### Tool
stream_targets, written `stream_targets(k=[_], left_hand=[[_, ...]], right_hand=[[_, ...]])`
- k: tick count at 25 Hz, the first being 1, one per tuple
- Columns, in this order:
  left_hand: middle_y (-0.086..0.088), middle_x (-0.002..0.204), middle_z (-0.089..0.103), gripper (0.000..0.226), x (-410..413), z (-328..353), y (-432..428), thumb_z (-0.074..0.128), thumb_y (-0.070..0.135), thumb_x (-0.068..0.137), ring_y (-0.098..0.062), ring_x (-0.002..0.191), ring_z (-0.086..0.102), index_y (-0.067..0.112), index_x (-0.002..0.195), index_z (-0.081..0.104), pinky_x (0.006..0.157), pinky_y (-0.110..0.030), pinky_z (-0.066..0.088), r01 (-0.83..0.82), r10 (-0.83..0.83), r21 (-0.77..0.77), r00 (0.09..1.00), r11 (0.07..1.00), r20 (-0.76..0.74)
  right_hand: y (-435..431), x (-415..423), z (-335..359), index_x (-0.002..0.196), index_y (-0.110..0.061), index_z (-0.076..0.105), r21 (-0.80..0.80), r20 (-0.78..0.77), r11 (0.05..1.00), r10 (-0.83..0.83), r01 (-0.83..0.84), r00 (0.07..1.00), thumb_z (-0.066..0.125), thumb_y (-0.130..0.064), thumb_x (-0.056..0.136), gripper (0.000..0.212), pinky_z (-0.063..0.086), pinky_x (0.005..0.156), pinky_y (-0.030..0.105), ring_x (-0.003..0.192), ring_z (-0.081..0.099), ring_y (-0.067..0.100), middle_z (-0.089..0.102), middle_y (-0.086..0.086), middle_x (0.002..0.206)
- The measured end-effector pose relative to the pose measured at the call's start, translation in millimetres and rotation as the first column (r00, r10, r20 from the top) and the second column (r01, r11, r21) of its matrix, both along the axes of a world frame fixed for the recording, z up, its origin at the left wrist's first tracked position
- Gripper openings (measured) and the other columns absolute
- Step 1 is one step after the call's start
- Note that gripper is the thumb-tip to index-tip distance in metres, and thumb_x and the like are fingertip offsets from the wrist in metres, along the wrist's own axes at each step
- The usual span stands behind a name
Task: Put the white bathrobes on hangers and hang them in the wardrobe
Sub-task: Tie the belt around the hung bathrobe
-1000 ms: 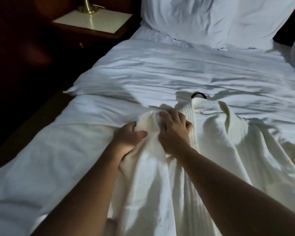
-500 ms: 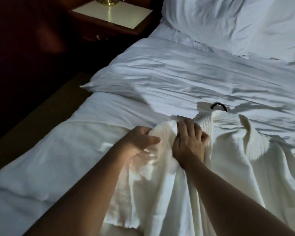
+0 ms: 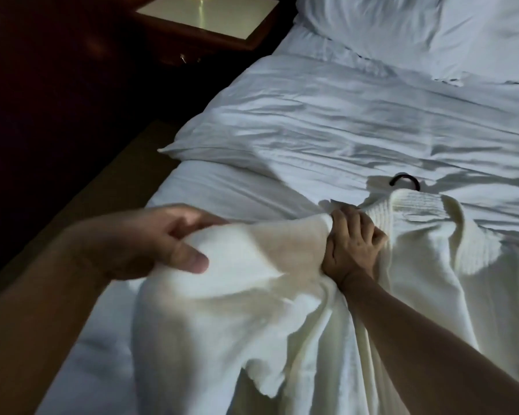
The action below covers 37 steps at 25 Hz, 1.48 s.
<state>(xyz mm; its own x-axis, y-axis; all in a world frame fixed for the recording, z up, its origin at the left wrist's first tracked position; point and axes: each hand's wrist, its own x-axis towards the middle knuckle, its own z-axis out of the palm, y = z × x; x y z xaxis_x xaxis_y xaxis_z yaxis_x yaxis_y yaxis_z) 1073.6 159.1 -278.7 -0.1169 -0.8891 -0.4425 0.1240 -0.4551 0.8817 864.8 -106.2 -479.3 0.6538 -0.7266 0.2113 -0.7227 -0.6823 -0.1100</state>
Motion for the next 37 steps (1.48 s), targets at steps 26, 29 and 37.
stream_targets(k=[26,29,37], left_hand=[[-0.018,0.112,0.061,0.031,-20,-138,145,0.070,0.024,0.094,-0.033,0.093,0.059,0.021,0.119,0.052,0.070,-0.045,0.054,-0.940,0.412,-0.122,0.021,0.318,0.911],[-0.021,0.125,0.055,0.052,-11,-145,142,0.072,0.016,0.089,-0.039,0.104,0.056,0.021,0.133,0.045,0.082,-0.053,0.054,-0.953,0.325,0.021,0.123,0.302,0.938],[-0.008,0.146,0.047,0.054,49,-121,101,0.055,0.031,0.098,-0.032,0.134,0.045,0.031,0.150,0.040,0.107,-0.057,0.042,-0.717,0.261,-0.020,0.228,0.696,0.938]], right_hand=[[3,4,-1,0.134,-0.023,0.048,0.022,0.015,0.999,-0.045,0.044,0.999,0.040,-0.038,0.079,0.058,0.030,0.101,0.056,0.133,0.035,0.032,0.044,0.004,0.145],[4,5,-2,0.132,-0.023,0.050,0.010,0.035,0.999,-0.043,0.043,0.998,0.040,-0.038,0.079,0.056,0.030,0.101,0.056,0.132,0.036,0.032,0.045,0.003,0.144],[2,4,-5,0.132,-0.021,0.050,0.003,0.041,0.999,-0.044,0.044,0.998,0.039,-0.036,0.081,0.054,0.031,0.099,0.056,0.130,0.037,0.033,0.047,0.006,0.140]])
